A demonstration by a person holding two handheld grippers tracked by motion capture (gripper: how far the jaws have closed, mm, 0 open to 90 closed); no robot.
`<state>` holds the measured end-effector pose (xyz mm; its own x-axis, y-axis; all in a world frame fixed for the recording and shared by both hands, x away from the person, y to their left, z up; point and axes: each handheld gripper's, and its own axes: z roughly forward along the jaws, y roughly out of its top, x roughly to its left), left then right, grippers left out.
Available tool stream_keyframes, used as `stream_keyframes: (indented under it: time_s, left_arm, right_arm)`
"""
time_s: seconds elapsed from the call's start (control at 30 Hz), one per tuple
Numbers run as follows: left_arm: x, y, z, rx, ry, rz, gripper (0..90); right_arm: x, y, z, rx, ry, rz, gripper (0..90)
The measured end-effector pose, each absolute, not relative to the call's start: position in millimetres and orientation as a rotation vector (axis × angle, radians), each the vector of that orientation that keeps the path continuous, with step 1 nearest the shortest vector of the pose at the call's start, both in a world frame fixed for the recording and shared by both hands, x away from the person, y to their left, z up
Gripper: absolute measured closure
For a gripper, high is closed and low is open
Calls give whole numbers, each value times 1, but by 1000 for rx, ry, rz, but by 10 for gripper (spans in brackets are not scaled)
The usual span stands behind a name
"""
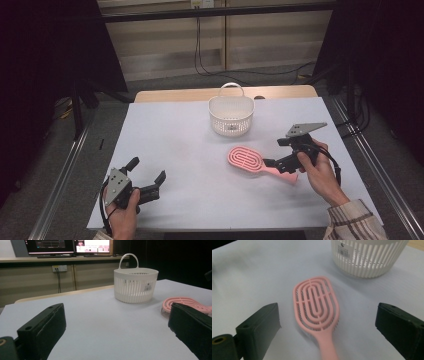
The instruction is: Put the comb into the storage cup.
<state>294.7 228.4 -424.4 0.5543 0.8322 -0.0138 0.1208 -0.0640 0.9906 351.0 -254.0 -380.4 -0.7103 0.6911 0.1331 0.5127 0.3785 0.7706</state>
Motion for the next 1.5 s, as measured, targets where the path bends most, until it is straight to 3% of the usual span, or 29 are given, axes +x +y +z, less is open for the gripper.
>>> stream_keyframes:
  time_s: [1.5]
  left_arm:
    - [294,230,-424,1543,844,708,15]
  right_arm:
    - [407,-188,-395,931,2832,844,66]
